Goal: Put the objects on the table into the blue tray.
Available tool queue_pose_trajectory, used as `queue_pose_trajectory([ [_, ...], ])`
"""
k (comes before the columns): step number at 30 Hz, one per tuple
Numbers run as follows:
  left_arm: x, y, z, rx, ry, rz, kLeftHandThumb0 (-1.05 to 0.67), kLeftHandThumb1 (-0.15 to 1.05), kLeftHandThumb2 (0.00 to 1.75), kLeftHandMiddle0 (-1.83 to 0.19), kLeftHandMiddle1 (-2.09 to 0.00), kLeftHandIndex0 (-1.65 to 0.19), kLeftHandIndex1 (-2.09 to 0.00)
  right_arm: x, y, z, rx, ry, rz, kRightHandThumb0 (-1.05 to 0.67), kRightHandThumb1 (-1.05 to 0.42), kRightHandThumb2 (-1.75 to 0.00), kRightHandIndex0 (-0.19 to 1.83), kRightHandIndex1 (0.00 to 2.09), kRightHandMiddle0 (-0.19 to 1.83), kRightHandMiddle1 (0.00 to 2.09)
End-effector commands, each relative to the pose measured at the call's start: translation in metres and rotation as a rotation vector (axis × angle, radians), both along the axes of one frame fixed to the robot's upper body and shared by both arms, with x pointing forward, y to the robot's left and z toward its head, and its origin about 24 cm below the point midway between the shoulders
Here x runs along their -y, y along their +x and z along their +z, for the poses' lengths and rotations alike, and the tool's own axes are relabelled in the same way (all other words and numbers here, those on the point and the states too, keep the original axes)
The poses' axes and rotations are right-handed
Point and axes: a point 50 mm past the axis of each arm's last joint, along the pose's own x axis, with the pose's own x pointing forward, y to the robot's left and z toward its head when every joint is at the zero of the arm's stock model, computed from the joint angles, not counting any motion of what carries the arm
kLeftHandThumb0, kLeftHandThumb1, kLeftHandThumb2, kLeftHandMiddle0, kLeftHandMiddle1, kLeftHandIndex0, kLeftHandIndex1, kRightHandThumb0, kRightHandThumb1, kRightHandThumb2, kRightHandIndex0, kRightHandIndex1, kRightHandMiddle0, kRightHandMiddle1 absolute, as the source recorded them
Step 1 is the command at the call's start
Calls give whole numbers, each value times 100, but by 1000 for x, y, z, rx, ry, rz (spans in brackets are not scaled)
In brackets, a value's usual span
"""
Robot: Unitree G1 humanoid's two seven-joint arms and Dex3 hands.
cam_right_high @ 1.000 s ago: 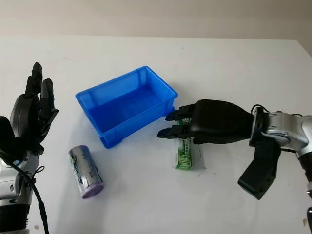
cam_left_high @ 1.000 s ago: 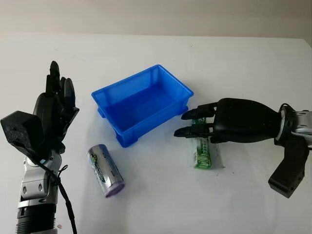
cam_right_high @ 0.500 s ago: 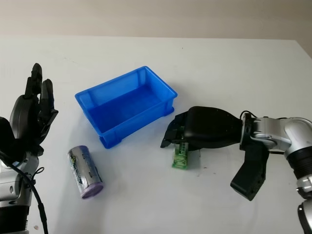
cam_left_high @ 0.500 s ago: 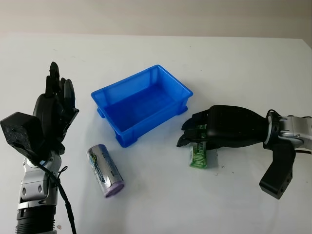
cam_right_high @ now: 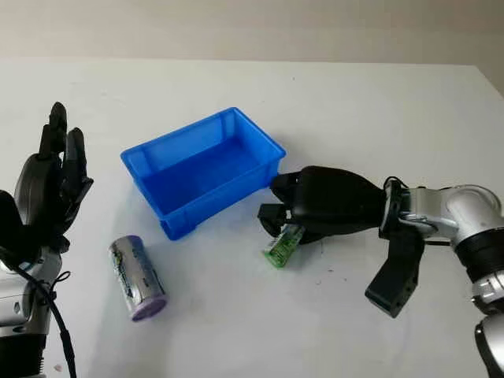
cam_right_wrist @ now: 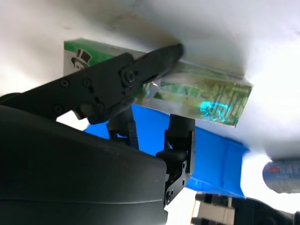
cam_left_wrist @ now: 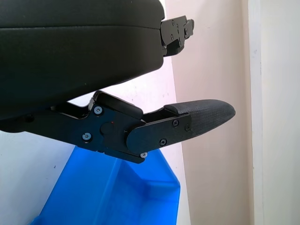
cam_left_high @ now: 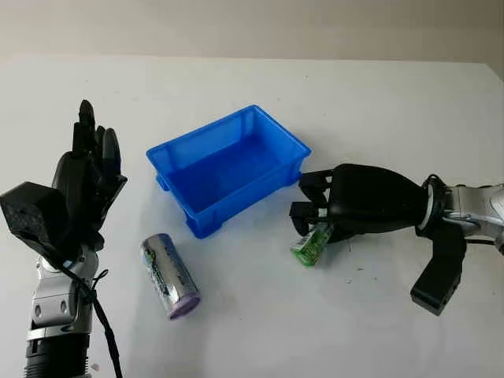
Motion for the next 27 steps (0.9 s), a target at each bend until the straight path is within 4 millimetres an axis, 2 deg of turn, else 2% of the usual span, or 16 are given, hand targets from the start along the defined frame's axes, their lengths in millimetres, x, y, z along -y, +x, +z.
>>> queue_pose_trajectory([
  [1,-3,-2,3,6,17,6,-80,105,66,17,-5,19,-4,-5,-1,6,-27,77,-10,-59,-105,-30,115,209,87,209],
  [4,-2,-2,4,8,18,4,-80,105,66,17,-5,19,-4,-12,-2,19,-67,174,-26,-56,-105,-38,109,209,87,209],
  [7,-2,-2,3,9,14,5,-80,105,66,17,-5,19,-4,-24,-6,43,-98,271,-30,-53,-105,-38,104,209,85,209],
  [11,-2,-2,3,9,12,5,-79,105,66,16,-6,18,-5,-38,-12,75,-149,368,-14,-49,-105,-31,116,209,95,209],
  [21,-2,-3,2,10,9,7,-79,105,65,16,-6,18,-5,-61,-20,130,-268,556,83,-50,-105,-29,124,209,97,209],
  [23,-1,-3,2,11,4,6,-79,105,65,16,-6,18,-5,-63,-20,138,-259,587,105,-50,-105,-28,125,209,98,209],
  [27,1,-2,1,13,-5,4,-79,105,64,16,-6,18,-5,-70,-6,153,-189,654,98,-48,-105,-25,130,209,106,209],
])
